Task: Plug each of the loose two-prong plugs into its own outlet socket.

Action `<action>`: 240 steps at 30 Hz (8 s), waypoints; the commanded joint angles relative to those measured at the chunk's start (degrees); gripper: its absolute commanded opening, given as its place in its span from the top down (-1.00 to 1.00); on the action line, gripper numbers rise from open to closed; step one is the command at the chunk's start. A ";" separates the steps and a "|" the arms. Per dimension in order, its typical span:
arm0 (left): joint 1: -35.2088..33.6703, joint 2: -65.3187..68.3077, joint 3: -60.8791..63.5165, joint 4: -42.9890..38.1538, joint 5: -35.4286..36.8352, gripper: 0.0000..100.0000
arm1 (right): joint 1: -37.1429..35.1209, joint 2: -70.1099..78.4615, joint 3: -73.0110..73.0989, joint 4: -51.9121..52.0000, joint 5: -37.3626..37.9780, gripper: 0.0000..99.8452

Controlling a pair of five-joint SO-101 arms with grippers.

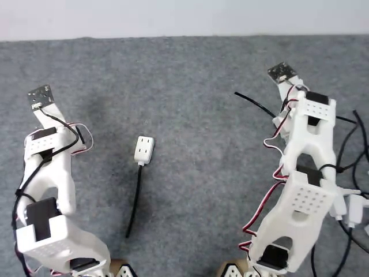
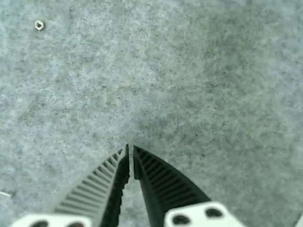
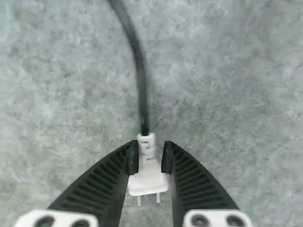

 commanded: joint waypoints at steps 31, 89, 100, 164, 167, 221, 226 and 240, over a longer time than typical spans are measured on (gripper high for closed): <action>1.32 -0.26 -2.59 -1.32 -0.62 0.97 | -2.07 -0.75 0.35 -1.27 4.31 0.98; 21.36 -20.48 21.67 4.22 -46.68 0.98 | -60.18 -53.49 22.77 9.27 -33.32 0.98; 22.24 -30.77 30.73 -0.18 -49.23 0.98 | -60.18 -49.80 25.67 5.05 -33.23 0.98; 10.73 -34.55 34.33 -26.11 -7.82 0.97 | -52.09 -25.10 22.95 -21.58 -61.89 0.98; 10.73 -34.55 34.33 -26.11 -7.82 0.97 | -52.35 -24.66 23.03 -21.58 -61.98 0.98; -3.08 -34.73 28.26 -25.93 8.44 0.97 | -62.55 -9.45 12.75 -11.65 -49.58 0.66; -3.08 -34.90 28.26 -25.85 8.53 0.97 | -61.41 -3.65 2.90 -2.68 -49.76 0.99; -0.35 -34.46 28.62 -26.02 8.18 0.97 | -47.60 -21.85 -2.11 27.91 -43.43 0.98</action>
